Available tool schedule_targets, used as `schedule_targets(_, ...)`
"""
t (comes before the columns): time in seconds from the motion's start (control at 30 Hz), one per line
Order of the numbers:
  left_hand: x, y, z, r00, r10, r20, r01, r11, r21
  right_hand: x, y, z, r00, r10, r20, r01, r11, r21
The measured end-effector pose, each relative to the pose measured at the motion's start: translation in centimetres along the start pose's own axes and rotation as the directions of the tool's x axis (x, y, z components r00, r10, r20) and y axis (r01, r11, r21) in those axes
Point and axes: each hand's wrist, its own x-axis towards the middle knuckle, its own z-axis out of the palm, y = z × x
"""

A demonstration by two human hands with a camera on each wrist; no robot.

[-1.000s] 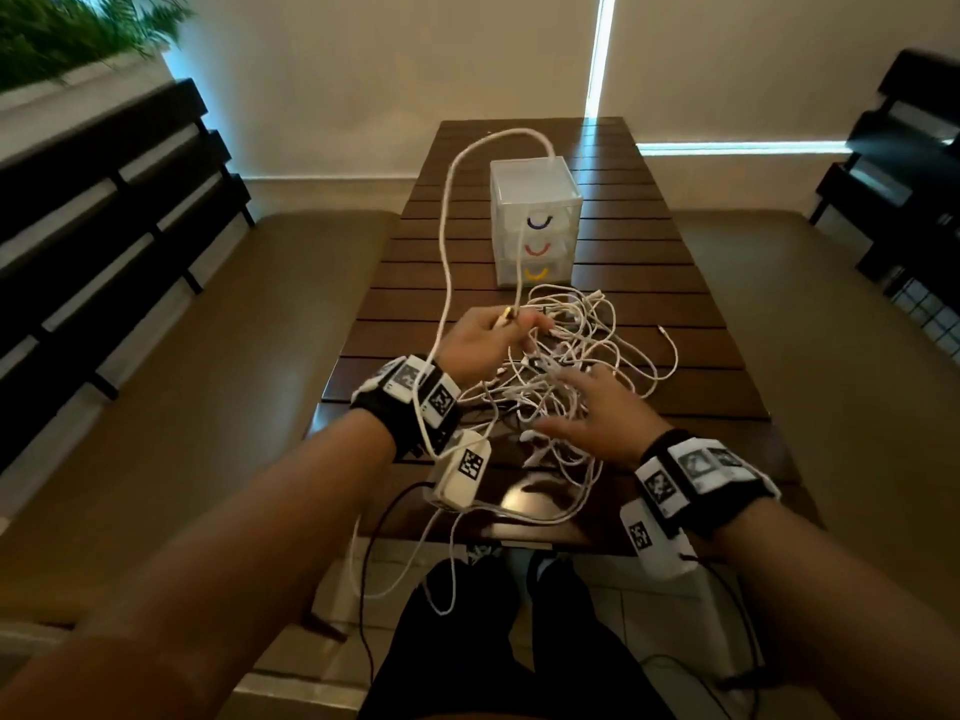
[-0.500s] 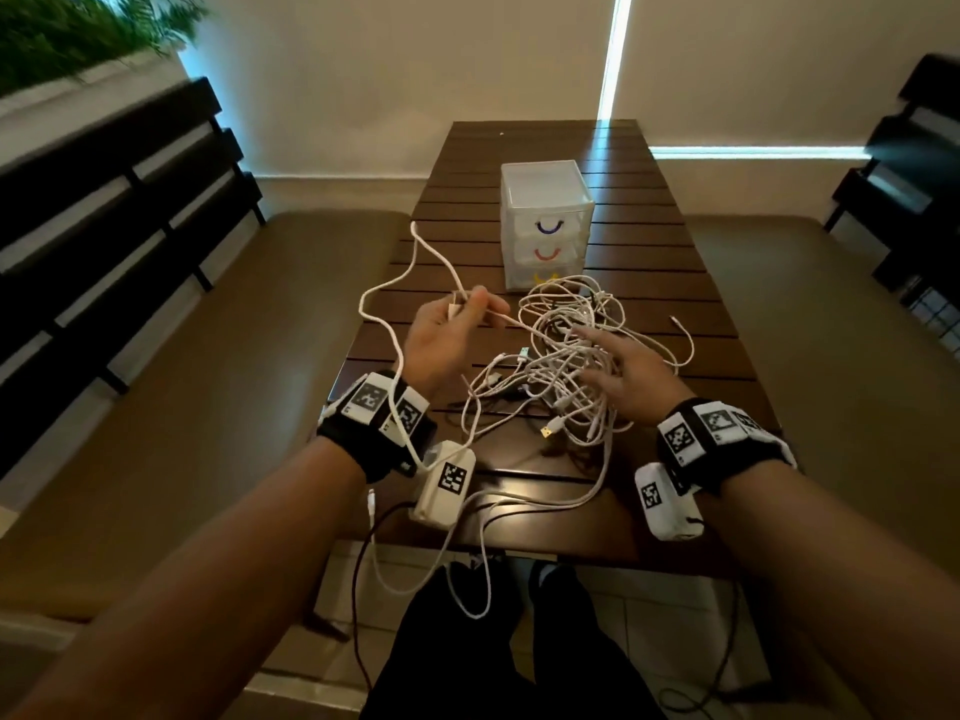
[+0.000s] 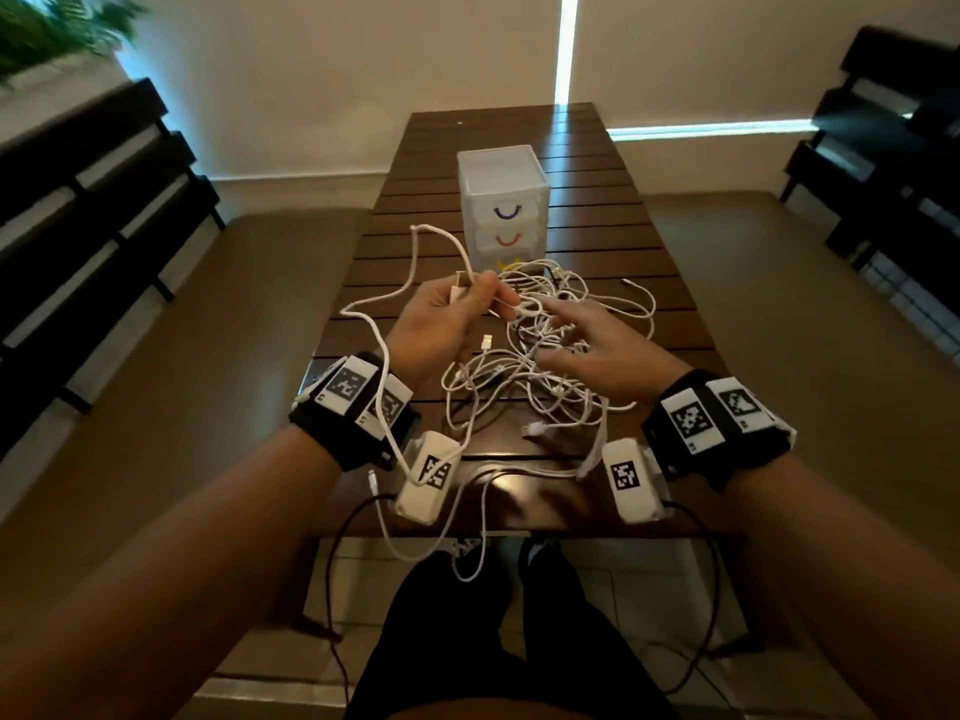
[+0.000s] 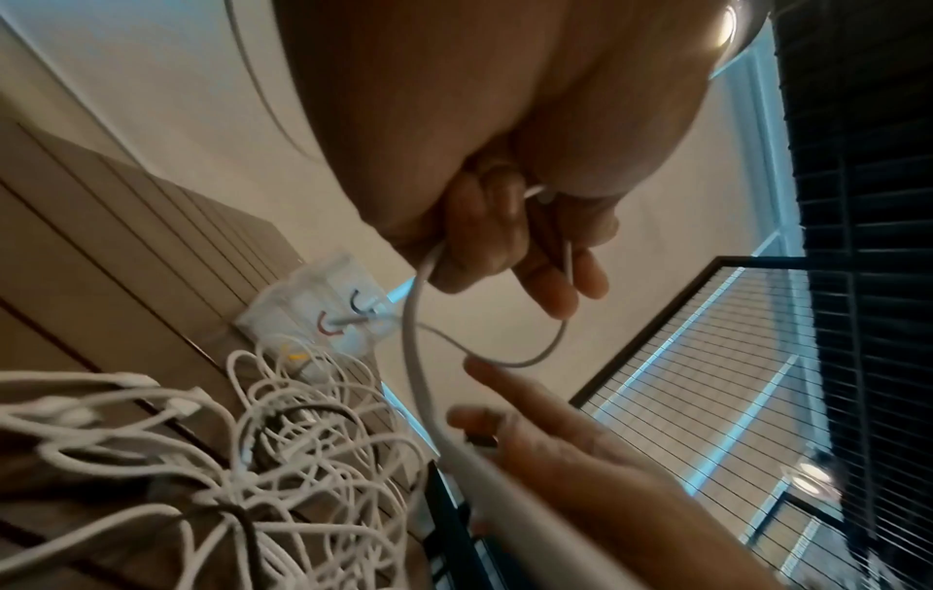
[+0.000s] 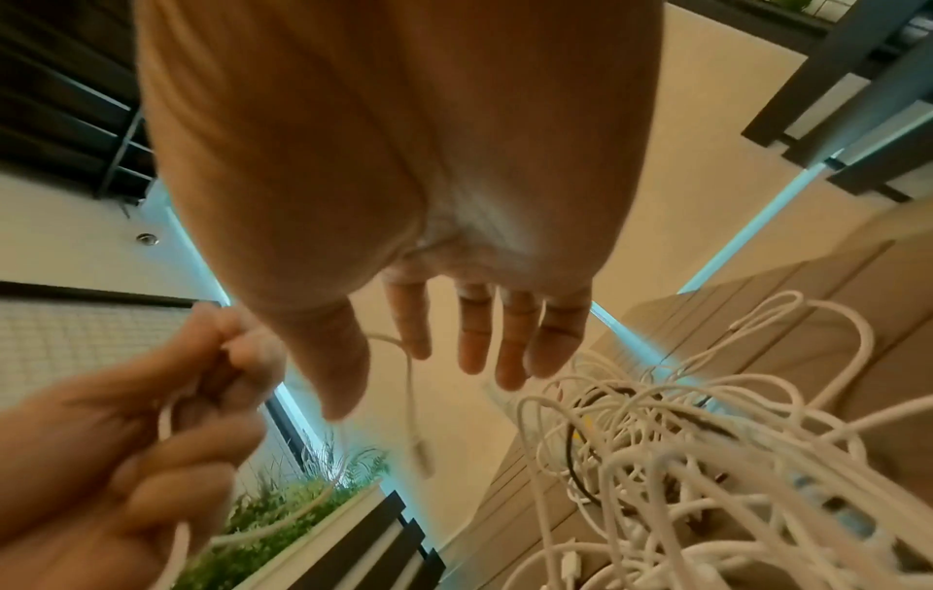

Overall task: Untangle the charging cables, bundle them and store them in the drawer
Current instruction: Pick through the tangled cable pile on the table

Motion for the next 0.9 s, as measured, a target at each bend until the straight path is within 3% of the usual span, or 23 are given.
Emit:
schedule_targets(0.13, -1.1, 0.9, 3.3, 0.963, 0.027, 0.268, -0.028, 1.000, -0.001, -2.9, -0.4, -1.9, 0.976, -0.083, -0.202, 0.113, 0.984, 0.141)
schedule_targets(0.23, -1.9, 1.3, 5.2, 0.942, 0.084, 0.324, -0.138, 0.980, 0.146, -6.5, 0.3, -4.3, 0.962, -0.070, -0.264, 0.122, 0.975, 0.184)
schedule_targets(0.3, -2.1, 0.7, 6.3, 0.894, 0.093, 0.438, -0.266, 0.897, 0.353, -10.3, 2.4, -5.8, 0.936, 0.064, -0.346, 0.019, 0.972, 0.233)
schedule_targets(0.37, -2.4, -0.6, 7.1, 0.828, -0.012, 0.560, -0.392, 0.701, 0.595, -14.9, 5.8, -6.8, 0.872, 0.245, -0.425, -0.149, 0.957, 0.248)
schedule_targets(0.47, -2.5, -2.4, 8.8, 0.708, -0.188, 0.680, -0.556, 0.445, 0.702, -22.5, 11.2, -6.6, 0.757, 0.517, -0.400, -0.497, 0.853, 0.161)
schedule_targets(0.53, -2.6, -2.7, 10.6, 0.690, -0.266, 0.673, -0.562, 0.389, 0.730, -26.4, 13.7, -5.4, 0.675, 0.667, -0.317, -0.663, 0.736, 0.138)
schedule_targets(0.63, -3.2, -2.7, 13.5, 0.700, -0.271, 0.661, -0.528, 0.426, 0.734, -29.2, 14.5, -4.0, 0.621, 0.755, -0.210, -0.754, 0.649, 0.102)
schedule_targets(0.7, -3.8, -2.9, 15.3, 0.709, -0.248, 0.660, -0.490, 0.500, 0.714, -28.9, 13.4, -3.8, 0.653, 0.693, -0.305, -0.719, 0.694, 0.035)
schedule_targets(0.77, -4.3, -3.4, 16.9, 0.745, -0.185, 0.641, -0.419, 0.618, 0.665, -27.5, 11.0, -3.1, 0.778, 0.499, -0.381, -0.501, 0.860, 0.101)
schedule_targets(0.83, -4.5, -3.8, 18.5, 0.814, -0.108, 0.571, -0.331, 0.722, 0.608, -25.7, 8.1, -1.3, 0.915, 0.347, -0.207, -0.286, 0.917, 0.277)
schedule_targets(0.9, -4.6, -4.0, 19.3, 0.893, -0.068, 0.445, -0.169, 0.866, 0.471, -24.5, 6.7, 1.0, 0.955, 0.292, 0.056, -0.292, 0.887, 0.358)
